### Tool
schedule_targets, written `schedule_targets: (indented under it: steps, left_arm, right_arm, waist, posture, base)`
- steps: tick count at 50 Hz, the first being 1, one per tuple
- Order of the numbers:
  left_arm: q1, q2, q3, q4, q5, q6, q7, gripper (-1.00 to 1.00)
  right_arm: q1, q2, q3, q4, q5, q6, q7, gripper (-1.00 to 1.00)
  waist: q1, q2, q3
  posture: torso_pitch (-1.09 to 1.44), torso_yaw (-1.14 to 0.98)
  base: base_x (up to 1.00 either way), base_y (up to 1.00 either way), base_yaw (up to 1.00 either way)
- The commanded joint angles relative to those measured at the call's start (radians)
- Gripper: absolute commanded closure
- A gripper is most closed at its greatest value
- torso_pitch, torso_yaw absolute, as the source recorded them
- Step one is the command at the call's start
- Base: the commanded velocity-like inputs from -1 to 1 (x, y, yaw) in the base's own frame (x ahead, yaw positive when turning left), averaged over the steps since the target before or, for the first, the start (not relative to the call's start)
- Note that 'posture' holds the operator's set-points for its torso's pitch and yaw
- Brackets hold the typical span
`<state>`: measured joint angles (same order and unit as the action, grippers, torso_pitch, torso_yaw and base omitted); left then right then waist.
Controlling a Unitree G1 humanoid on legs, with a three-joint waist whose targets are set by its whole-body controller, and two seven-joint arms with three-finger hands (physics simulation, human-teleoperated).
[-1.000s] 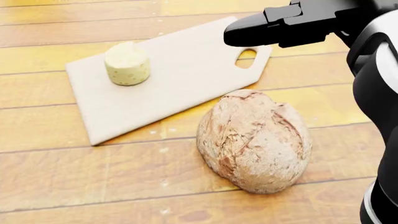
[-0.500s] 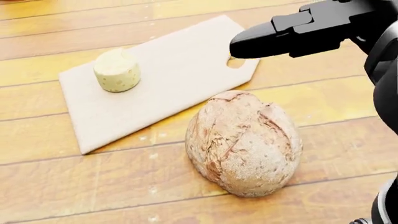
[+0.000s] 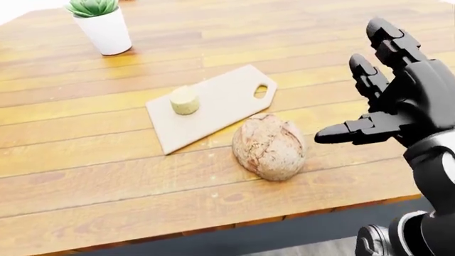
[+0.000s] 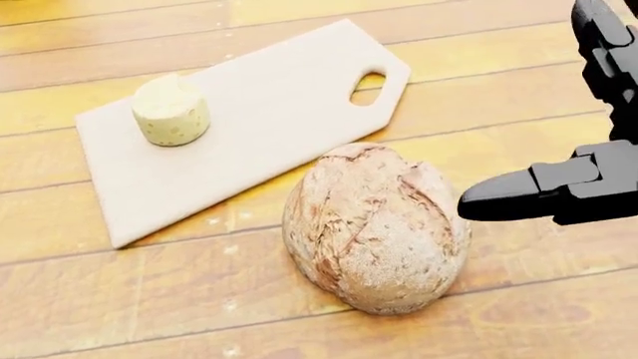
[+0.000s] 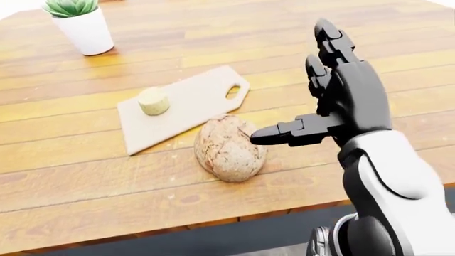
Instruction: Place the bread and cheese on the cutting board.
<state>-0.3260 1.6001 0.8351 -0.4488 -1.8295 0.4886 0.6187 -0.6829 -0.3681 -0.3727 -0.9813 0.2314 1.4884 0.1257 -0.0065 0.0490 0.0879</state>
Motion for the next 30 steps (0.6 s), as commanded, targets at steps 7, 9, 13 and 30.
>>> schedule_targets:
  steps: [7,9,13,30]
  left_arm:
    - [-0.011,0.015,0.009,0.005,0.013,-0.035,0.003,-1.0]
    - [-0.013,0.01,-0.001,0.003,0.009,-0.044,-0.001,-1.0]
    - [-0.02,0.002,-0.003,0.009,-0.006,-0.046,0.003,-1.0]
    - [-0.015,0.019,0.016,0.005,-0.042,-0.054,0.009,-1.0]
  right_arm:
    - [0.097,0.024,-0.014,-0.066,0.086,-0.119,0.056,-1.0]
    - [0.132,0.033,-0.025,-0.066,0.137,-0.159,0.038,-1.0]
    - [0.204,-0.003,-0.014,-0.066,0.277,-0.22,-0.053,-1.0]
    - [0.214,-0.082,0.191,-0.066,0.226,-0.206,-0.147,-1.0]
  waist:
    - [-0.002,-0.006,-0.023]
    - [-0.003,-0.007,-0.024]
    - [-0.001,-0.009,-0.028]
    - [0.0,-0.018,-0.027]
  posture:
    - [0.0,0.0]
    - [0.0,0.0]
    - [0.0,0.0]
    - [0.0,0.0]
  base:
    - [0.0,0.0,0.0]
    - [0.0,0.0,0.0]
    - [0.0,0.0,0.0]
    - [0.0,0.0,0.0]
